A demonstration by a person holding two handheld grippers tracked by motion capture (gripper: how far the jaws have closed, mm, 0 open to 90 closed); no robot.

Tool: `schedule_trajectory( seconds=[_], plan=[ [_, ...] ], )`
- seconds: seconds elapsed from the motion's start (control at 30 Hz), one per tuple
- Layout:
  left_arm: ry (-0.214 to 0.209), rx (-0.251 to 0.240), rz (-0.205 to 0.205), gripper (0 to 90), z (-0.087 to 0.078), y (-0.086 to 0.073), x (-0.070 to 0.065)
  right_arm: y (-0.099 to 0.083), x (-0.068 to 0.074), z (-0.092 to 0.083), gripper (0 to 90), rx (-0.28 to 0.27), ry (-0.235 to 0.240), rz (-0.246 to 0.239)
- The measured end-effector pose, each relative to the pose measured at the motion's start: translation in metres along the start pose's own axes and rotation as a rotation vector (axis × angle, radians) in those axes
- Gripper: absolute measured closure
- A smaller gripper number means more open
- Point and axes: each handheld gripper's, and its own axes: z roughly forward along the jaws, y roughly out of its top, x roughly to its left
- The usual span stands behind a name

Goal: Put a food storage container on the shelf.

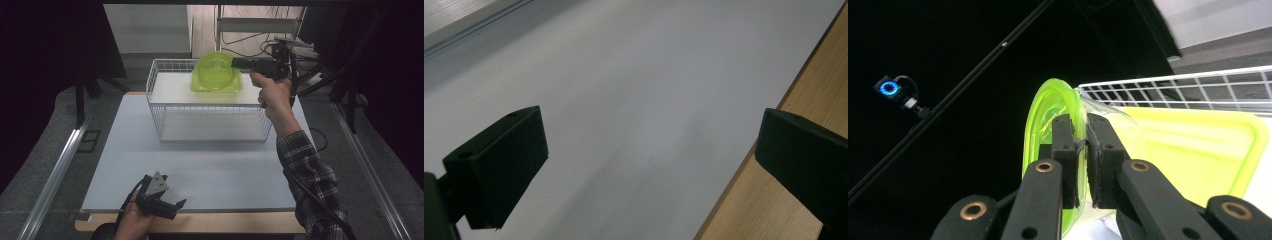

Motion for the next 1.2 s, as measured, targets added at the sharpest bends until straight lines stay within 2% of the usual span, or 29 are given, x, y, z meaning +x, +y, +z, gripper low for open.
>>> schedule_trajectory(
  seconds=[0.23, 0.37, 0.53, 0.7, 0.97, 1.2],
  plan=[
    [0.0, 0.004, 0.003, 0.8, 0.0, 0.0, 0.0, 0.003, -0.01, 0.011, 83.8, -0.004, -0.037, 0.015],
    [0.001, 0.008, 0.007, 0.9, 0.001, 0.0, -0.001, 0.003, -0.012, 0.013, 83.2, -0.014, -0.04, 0.022],
    [0.0, 0.013, 0.013, 0.9, 0.001, 0.0, -0.001, 0.004, -0.006, 0.014, 80.4, -0.01, -0.149, -0.069],
    [0.0, 0.017, 0.018, 0.9, 0.002, 0.0, -0.001, 0.005, -0.002, 0.018, 78.6, -0.007, -0.228, -0.122],
    [-0.002, 0.02, 0.019, 1.0, 0.002, 0.0, -0.002, 0.007, -0.003, 0.026, 76.9, -0.012, -0.315, -0.153],
    [-0.006, 0.023, 0.022, 1.0, 0.003, 0.0, -0.003, 0.007, -0.004, 0.03, 75.1, -0.024, -0.35, -0.162]
  ],
)
